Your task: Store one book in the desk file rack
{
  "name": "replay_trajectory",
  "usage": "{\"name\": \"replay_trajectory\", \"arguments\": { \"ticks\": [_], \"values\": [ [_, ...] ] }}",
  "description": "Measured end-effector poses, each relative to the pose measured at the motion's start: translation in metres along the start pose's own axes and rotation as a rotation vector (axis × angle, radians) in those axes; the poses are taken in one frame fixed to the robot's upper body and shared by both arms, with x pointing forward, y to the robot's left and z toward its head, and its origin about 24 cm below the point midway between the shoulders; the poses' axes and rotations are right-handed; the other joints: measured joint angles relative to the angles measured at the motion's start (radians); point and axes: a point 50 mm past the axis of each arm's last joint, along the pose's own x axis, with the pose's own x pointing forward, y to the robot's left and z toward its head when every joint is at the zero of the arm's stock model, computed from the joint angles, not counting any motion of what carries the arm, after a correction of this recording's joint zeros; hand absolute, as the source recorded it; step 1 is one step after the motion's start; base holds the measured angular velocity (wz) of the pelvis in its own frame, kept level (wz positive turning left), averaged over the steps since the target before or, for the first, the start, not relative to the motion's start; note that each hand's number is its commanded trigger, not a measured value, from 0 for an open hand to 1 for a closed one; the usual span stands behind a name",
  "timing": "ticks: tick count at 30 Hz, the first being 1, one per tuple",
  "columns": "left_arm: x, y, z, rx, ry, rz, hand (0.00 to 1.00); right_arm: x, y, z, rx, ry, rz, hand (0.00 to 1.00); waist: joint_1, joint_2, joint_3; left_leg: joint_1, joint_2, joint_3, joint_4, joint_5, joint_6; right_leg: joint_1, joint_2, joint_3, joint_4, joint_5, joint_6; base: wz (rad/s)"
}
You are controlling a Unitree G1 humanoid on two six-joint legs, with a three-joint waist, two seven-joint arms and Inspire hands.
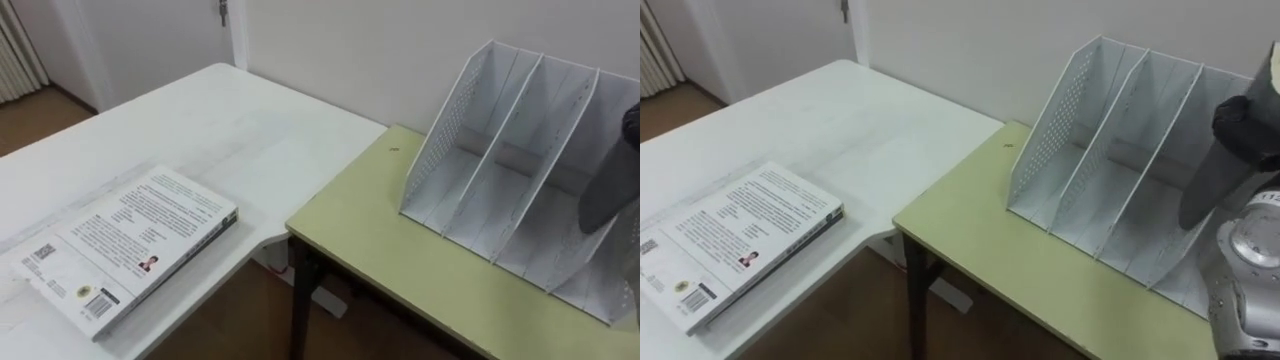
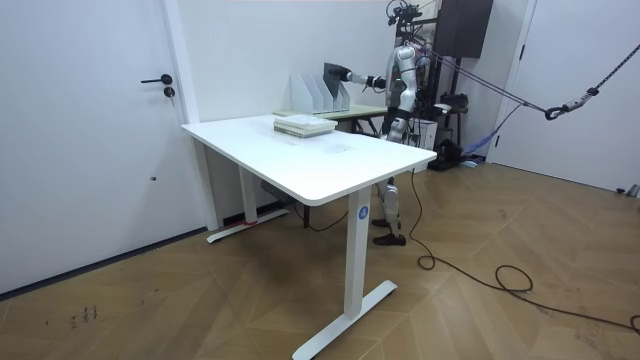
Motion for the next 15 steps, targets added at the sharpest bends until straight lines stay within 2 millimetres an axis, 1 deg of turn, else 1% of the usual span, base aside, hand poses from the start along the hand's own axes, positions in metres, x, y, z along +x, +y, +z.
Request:
{"name": "replay_trajectory", "arguments": {
  "ticks": [4, 5, 6, 7, 9, 11, 15],
  "values": [
    [-0.001, 0.003, 0.001, -0.011, -0.004, 0.008, 0.00, 0.013, 0.001, 0.009, 0.006, 0.014, 0.002, 1.00, -0.001, -0.005, 0.0005, 0.000, 0.000, -0.004, -0.001, 0.001, 0.000, 0.000, 0.000, -0.002, -0.001, 0.000, 0.000, 0.00],
    [-0.002, 0.004, 0.001, -0.015, -0.005, 0.013, 0.00, 0.017, -0.001, 0.011, -0.001, 0.016, -0.004, 0.96, -0.001, -0.006, -0.0007, 0.000, 0.000, -0.007, -0.002, 0.001, 0.000, 0.000, 0.000, -0.004, -0.001, 0.000, 0.000, 0.05],
    [-0.002, 0.006, 0.002, -0.019, -0.006, 0.020, 0.00, 0.020, -0.002, 0.013, -0.004, 0.017, -0.010, 0.64, 0.000, -0.010, -0.0006, 0.000, 0.001, -0.009, -0.002, 0.001, 0.000, 0.001, -0.001, -0.008, -0.001, 0.000, 0.000, 0.05],
    [-0.003, 0.007, 0.002, -0.019, -0.008, 0.023, 0.00, 0.020, -0.003, 0.013, -0.004, 0.017, -0.011, 0.00, 0.000, -0.010, -0.0009, 0.000, 0.001, -0.011, -0.002, 0.001, 0.000, 0.002, -0.001, -0.011, -0.001, 0.000, 0.000, 0.06],
    [-0.004, 0.010, 0.004, -0.015, -0.009, 0.030, 0.00, 0.022, -0.005, 0.010, 0.005, 0.037, -0.012, 0.00, 0.000, -0.020, -0.0006, 0.000, 0.002, -0.013, -0.002, 0.001, 0.000, 0.004, -0.001, -0.014, -0.002, 0.000, 0.000, 0.04],
    [-0.004, 0.011, 0.005, -0.014, -0.007, 0.037, 0.00, 0.022, -0.006, 0.006, -0.005, 0.054, -0.011, 0.00, 0.000, -0.024, -0.0020, 0.001, 0.001, -0.013, -0.002, 0.001, 0.000, 0.011, -0.001, -0.015, -0.002, 0.000, 0.000, 0.00],
    [-0.005, 0.014, 0.006, -0.012, 0.003, 0.055, 0.00, 0.023, -0.008, -0.002, -0.025, 0.089, -0.007, 0.00, -0.001, -0.026, -0.0014, 0.002, 0.000, -0.013, 0.000, 0.001, 0.000, 0.014, -0.004, -0.020, -0.003, 0.001, 0.000, 0.00]
  ]
}}
